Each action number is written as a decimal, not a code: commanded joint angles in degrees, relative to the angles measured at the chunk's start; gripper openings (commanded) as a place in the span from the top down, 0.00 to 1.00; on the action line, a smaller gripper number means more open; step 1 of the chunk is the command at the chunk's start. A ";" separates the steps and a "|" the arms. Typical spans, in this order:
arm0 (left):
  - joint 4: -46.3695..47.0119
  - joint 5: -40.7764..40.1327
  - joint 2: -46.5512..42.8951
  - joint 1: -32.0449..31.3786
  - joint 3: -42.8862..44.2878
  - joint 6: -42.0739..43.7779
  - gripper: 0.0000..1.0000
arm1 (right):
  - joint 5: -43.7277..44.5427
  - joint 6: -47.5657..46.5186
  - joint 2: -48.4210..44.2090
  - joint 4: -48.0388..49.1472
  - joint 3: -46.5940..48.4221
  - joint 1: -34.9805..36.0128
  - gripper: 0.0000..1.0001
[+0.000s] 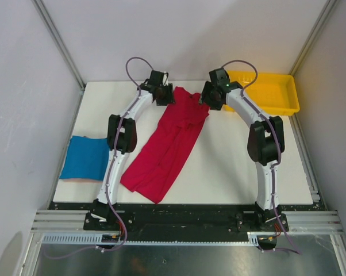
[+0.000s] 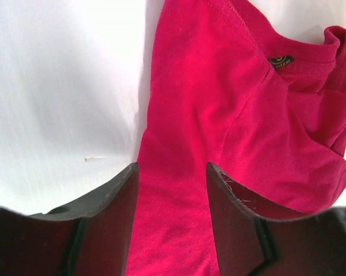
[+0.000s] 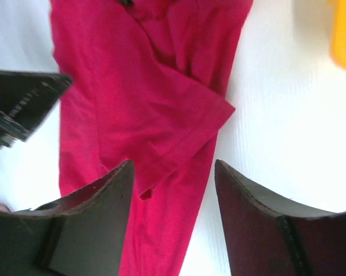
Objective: Fold and stack the t-shirts
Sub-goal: Rotate the tshirt 90 degrees
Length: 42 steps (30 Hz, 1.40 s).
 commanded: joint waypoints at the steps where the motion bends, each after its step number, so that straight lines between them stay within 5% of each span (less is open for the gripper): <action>1: 3.31 1.76 1.55 0.20 2.68 1.97 0.45 | -0.68 2.34 -1.03 1.10 -3.55 1.12 0.41; 12: 4.97 1.08 3.66 0.38 3.65 1.55 0.47 | -0.75 3.85 5.35 1.15 -3.71 1.10 0.48; 19: 6.08 1.91 4.25 0.47 4.17 -0.37 0.62 | -0.64 3.94 11.59 -0.97 0.49 0.15 0.59; 32: 6.91 -0.15 2.79 4.12 -0.12 -6.53 0.95 | -1.19 -2.39 27.88 -6.17 24.06 0.23 0.73; 36: 7.05 -4.68 0.82 6.65 -3.16 -8.78 0.99 | -2.55 -6.43 30.72 -3.27 29.20 0.02 0.67; 42: 7.42 -12.90 -1.74 9.17 -6.73 -11.64 1.00 | -0.99 -12.23 30.91 -0.25 32.85 -0.04 0.44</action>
